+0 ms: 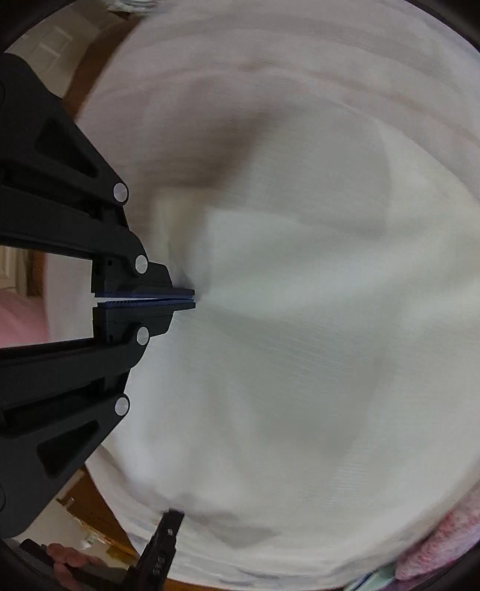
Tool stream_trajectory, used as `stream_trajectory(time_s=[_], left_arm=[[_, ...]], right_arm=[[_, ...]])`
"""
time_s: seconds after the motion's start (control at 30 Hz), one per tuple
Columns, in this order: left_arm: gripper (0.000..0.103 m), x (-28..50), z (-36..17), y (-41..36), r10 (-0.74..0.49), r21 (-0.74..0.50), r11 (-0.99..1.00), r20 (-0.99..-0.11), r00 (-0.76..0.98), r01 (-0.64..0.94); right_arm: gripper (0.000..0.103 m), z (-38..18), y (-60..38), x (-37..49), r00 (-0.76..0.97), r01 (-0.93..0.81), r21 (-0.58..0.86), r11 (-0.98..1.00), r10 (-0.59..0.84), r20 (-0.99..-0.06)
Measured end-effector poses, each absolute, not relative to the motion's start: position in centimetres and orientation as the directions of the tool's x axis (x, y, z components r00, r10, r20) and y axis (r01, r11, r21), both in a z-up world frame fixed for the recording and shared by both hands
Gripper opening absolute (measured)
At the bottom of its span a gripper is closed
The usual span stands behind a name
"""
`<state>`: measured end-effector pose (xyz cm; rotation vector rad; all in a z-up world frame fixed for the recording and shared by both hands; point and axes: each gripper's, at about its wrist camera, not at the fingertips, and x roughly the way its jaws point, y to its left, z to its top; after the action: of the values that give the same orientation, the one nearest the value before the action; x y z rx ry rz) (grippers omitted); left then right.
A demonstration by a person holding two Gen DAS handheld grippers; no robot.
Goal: Fold large clothes
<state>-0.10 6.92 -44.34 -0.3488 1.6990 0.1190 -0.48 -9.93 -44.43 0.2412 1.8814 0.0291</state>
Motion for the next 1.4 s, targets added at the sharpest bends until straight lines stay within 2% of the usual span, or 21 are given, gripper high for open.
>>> stream_trajectory(time_s=[0.03, 0.1, 0.23, 0.27, 0.3, 0.33, 0.4, 0.5, 0.57, 0.63, 0.67, 0.77, 0.97, 1.23, 1.3, 1.4], left_arm=[[0.003, -0.7, -45.0, 7.0, -0.149, -0.098, 0.949, -0.977, -0.154, -0.299], [0.002, -1.7, -46.0, 7.2, -0.138, -0.077, 0.952, -0.972, -0.190, -0.298], [0.004, -1.9, -42.7, 7.9, -0.120, -0.088, 0.966, -0.985, -0.120, -0.242], [0.007, -1.6, -41.7, 7.8, -0.111, -0.086, 0.970, -0.989, -0.101, -0.226], [0.014, -1.4, -40.6, 7.6, -0.108, -0.089, 0.974, -0.991, -0.082, -0.211], [0.026, -2.4, -39.4, 6.5, -0.104, -0.089, 0.975, -0.992, -0.067, -0.202], [0.038, -1.8, -37.5, 6.4, -0.105, -0.097, 0.977, -0.994, -0.031, -0.192], [0.045, -0.8, -35.8, 6.1, -0.116, -0.109, 0.976, -0.993, -0.026, -0.190], [0.051, -0.4, -33.9, 6.0, -0.111, -0.108, 0.979, -0.994, -0.005, -0.170], [0.063, 0.3, -32.4, 5.3, -0.105, -0.106, 0.982, -0.994, 0.014, -0.159], [0.063, 0.5, -31.7, 5.4, -0.106, -0.109, 0.982, -0.994, 0.026, -0.155], [0.070, 2.0, -30.5, 3.6, -0.111, -0.115, 0.982, -0.993, 0.040, -0.148], [0.074, 3.8, -29.4, 2.0, -0.101, -0.108, 0.987, -0.993, 0.068, -0.117], [0.079, 5.2, -27.8, 0.2, -0.055, -0.062, 0.996, -0.994, 0.098, -0.070], [0.084, 5.5, -27.3, -0.4, -0.045, -0.054, 0.995, -0.993, 0.112, -0.080], [0.084, 5.8, -27.0, -1.1, -0.038, -0.051, 0.995, -0.989, 0.140, -0.089]], right_arm=[[0.027, -44.6, -10.3, -1.3, -0.302, 0.161, 0.135, 0.978, 0.179, -0.936], [0.042, -45.2, -11.1, -2.2, -0.327, 0.193, 0.097, 0.976, 0.157, -0.932], [0.044, -42.4, -12.4, -0.7, -0.271, 0.258, 0.153, 0.954, 0.224, -0.936], [0.052, -41.7, -13.1, -0.5, -0.249, 0.256, 0.152, 0.955, 0.217, -0.944], [0.061, -40.7, -13.6, 0.0, -0.232, 0.257, 0.148, 0.955, 0.210, -0.950], [0.062, -39.8, -14.1, 0.4, -0.210, 0.264, 0.157, 0.952, 0.216, -0.954], [0.064, -38.1, -14.6, 0.8, -0.173, 0.267, 0.219, 0.939, 0.270, -0.947], [0.077, -35.8, -13.2, 1.0, -0.174, 0.234, 0.278, 0.932, 0.321, -0.931], [0.078, -34.0, -12.5, 0.3, -0.176, 0.189, 0.297, 0.936, 0.330, -0.927], [0.086, -32.3, -12.3, 0.1, -0.168, 0.168, 0.293, 0.941, 0.320, -0.933], [0.088, -32.2, -13.2, 0.9, -0.157, 0.170, 0.294, 0.940, 0.321, -0.934], [0.089, -30.6, -14.5, 1.2, -0.113, 0.204, 0.315, 0.927, 0.342, -0.933], [0.090, -28.6, -14.4, 0.0, -0.033, 0.249, 0.337, 0.908, 0.356, -0.934], [0.090, -25.1, -15.5, 0.3, 0.172, 0.185, 0.389, 0.902, 0.360, -0.917], [0.090, -24.2, -15.8, 0.7, 0.208, 0.152, 0.376, 0.914, 0.342, -0.916], [0.090, -23.8, -15.4, 2.1, 0.205, 0.063, 0.309, 0.949, 0.291, -0.935]])
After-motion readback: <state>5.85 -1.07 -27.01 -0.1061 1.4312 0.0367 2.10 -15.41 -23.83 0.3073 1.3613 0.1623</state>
